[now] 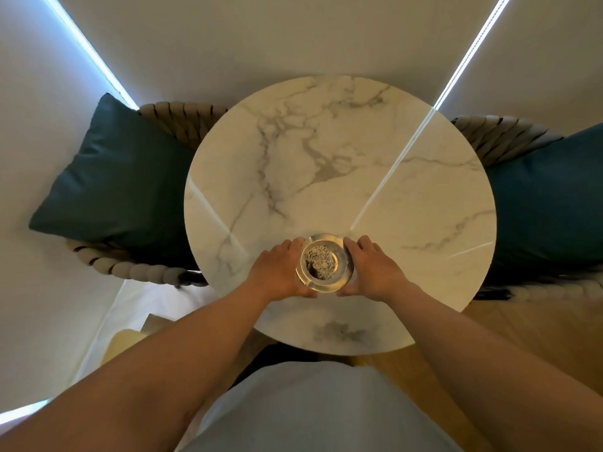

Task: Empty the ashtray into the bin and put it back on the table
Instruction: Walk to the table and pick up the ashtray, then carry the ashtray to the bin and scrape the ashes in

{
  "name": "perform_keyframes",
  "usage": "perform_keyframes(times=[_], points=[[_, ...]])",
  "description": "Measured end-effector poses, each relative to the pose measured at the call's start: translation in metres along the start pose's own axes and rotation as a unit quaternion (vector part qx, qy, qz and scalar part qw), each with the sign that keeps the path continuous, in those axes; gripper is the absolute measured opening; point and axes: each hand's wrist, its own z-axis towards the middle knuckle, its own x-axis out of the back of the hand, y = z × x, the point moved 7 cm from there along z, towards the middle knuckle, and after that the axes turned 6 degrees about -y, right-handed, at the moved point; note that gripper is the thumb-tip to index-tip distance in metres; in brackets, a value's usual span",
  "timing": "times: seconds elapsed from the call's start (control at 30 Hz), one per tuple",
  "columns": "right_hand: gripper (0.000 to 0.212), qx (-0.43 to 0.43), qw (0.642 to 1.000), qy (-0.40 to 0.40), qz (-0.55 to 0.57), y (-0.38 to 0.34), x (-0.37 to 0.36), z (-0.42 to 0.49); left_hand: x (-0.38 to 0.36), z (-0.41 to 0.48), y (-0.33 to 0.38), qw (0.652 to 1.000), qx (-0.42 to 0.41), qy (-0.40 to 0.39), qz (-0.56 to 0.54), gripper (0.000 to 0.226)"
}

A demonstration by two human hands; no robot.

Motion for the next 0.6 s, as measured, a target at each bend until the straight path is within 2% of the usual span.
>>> perform_keyframes(times=[0.27,0.6], points=[[0.119,0.056,0.998,-0.019,-0.028,-0.01,-0.028,-0.036,-0.034,-0.059,0.01,0.999,0.033,0.026,-0.028,0.116],[0.118,0.156,0.983,-0.038,-0.084,-0.042,-0.061,-0.083,-0.081,-0.151,0.013,0.983,0.108,0.09,-0.116,0.114]])
